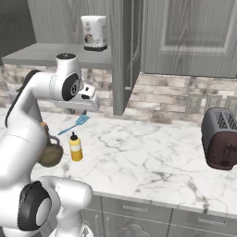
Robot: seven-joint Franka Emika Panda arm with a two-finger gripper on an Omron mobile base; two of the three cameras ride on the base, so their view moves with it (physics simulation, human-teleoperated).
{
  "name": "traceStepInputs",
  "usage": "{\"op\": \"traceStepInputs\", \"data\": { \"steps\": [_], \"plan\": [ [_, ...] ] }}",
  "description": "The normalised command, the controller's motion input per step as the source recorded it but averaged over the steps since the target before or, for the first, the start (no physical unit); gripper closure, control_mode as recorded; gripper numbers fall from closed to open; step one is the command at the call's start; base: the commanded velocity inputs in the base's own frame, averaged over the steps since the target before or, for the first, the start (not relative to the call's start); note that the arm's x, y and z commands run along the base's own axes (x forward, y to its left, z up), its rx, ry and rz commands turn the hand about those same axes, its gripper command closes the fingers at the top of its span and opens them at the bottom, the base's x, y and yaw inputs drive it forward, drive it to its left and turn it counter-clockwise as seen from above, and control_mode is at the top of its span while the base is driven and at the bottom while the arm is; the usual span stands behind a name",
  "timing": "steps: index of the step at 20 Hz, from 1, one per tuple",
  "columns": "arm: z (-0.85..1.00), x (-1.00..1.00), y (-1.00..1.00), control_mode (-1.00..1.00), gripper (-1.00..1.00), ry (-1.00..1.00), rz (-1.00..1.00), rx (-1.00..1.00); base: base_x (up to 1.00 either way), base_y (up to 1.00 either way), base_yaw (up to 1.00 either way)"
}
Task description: Pick the mustard and oil and vinegar bottle from the counter and place them in the cabinet.
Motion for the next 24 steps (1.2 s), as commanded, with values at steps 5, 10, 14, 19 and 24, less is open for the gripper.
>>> {"op": "traceStepInputs", "data": {
  "steps": [5,10,14,19,24],
  "plan": [
    [0.00,-0.10,0.00,-1.00,-1.00,0.00,0.00,0.00,0.00,0.00,0.00],
    [-0.09,-0.33,0.00,-1.00,-1.00,0.00,0.00,0.01,0.00,0.00,0.00],
    [-0.18,-0.34,0.00,-1.00,-1.00,0.00,0.00,0.04,0.00,0.00,0.00],
    [-0.21,-0.31,0.00,-1.00,-1.00,-0.01,0.04,0.04,0.00,0.00,0.00],
    [-0.13,-0.23,0.00,-1.00,-1.00,-0.04,0.14,0.03,0.00,0.00,0.00]
  ]
}}
